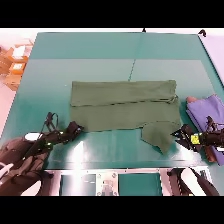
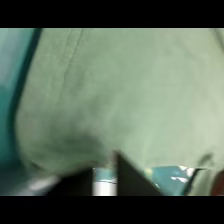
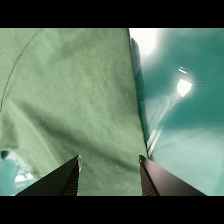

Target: Fold the shirts.

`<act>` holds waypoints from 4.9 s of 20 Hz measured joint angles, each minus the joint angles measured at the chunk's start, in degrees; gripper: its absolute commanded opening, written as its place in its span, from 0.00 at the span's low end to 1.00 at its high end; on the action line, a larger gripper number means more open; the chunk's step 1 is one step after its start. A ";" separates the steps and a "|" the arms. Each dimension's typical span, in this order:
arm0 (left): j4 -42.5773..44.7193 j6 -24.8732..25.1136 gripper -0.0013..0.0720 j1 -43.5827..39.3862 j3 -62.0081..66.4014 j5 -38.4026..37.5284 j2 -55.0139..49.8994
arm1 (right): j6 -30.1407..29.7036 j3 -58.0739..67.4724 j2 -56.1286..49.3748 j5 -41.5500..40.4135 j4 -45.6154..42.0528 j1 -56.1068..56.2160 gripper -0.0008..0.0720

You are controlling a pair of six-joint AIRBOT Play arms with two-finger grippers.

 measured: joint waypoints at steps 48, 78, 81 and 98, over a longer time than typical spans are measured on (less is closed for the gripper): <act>39.69 -10.54 0.05 19.17 35.54 -37.24 -4.17 | 5.33 16.94 -5.62 3.76 3.89 13.90 0.04; 37.57 -13.53 0.08 18.80 91.25 -49.81 -44.72 | -18.93 58.12 -55.28 11.23 8.92 10.34 0.98; 37.42 -13.53 0.08 17.79 91.51 -50.71 -44.74 | -21.70 57.46 -57.68 12.96 13.46 10.58 0.98; 37.55 -8.13 0.05 -5.51 91.14 -39.98 -45.07 | -24.59 59.14 -60.85 10.97 15.76 17.03 0.04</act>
